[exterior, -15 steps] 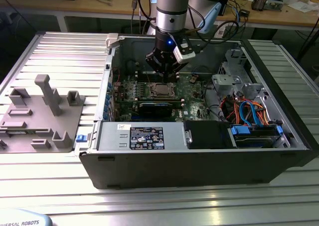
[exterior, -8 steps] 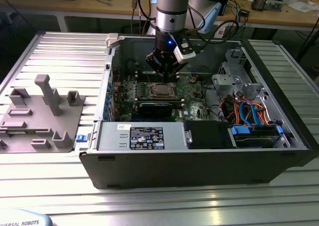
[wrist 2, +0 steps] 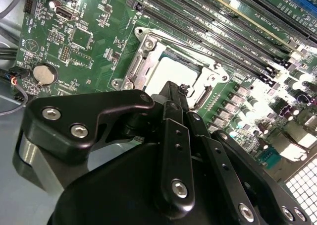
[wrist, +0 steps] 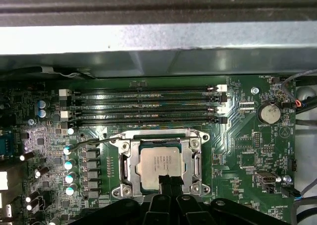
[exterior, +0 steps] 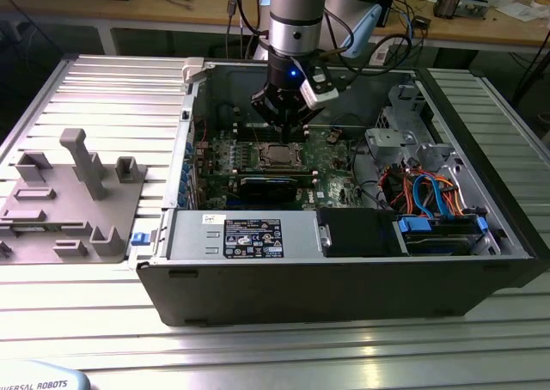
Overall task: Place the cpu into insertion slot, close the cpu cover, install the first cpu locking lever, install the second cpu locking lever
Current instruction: 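Install the first cpu locking lever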
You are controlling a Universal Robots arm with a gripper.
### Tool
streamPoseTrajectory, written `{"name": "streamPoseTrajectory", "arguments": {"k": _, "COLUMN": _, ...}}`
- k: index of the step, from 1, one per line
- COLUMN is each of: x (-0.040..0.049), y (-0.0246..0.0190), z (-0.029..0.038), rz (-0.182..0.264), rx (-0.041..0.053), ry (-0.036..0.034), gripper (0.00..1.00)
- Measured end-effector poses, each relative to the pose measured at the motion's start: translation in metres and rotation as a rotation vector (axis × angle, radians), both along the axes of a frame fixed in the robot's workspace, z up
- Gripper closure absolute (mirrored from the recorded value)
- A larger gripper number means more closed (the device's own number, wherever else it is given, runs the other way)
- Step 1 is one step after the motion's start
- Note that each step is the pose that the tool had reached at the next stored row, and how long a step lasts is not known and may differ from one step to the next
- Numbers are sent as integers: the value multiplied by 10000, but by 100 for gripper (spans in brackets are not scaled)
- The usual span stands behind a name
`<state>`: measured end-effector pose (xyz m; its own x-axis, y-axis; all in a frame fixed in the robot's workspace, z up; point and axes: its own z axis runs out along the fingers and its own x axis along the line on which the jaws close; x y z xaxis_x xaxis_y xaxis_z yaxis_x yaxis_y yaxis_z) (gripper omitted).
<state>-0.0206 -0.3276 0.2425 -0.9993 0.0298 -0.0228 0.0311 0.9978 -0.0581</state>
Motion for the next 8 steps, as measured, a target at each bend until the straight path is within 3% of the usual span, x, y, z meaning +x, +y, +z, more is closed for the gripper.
{"name": "streamPoseTrajectory", "arguments": {"k": 1, "x": 0, "y": 0, "z": 1, "rz": 9, "rx": 5, "ry": 0, "gripper": 89}}
{"name": "streamPoseTrajectory", "arguments": {"k": 3, "x": -1, "y": 0, "z": 1, "rz": 34, "rx": 211, "ry": 0, "gripper": 89}}
{"name": "streamPoseTrajectory", "arguments": {"k": 8, "x": 0, "y": 0, "z": 3, "rz": 50, "rx": 212, "ry": 0, "gripper": 89}}
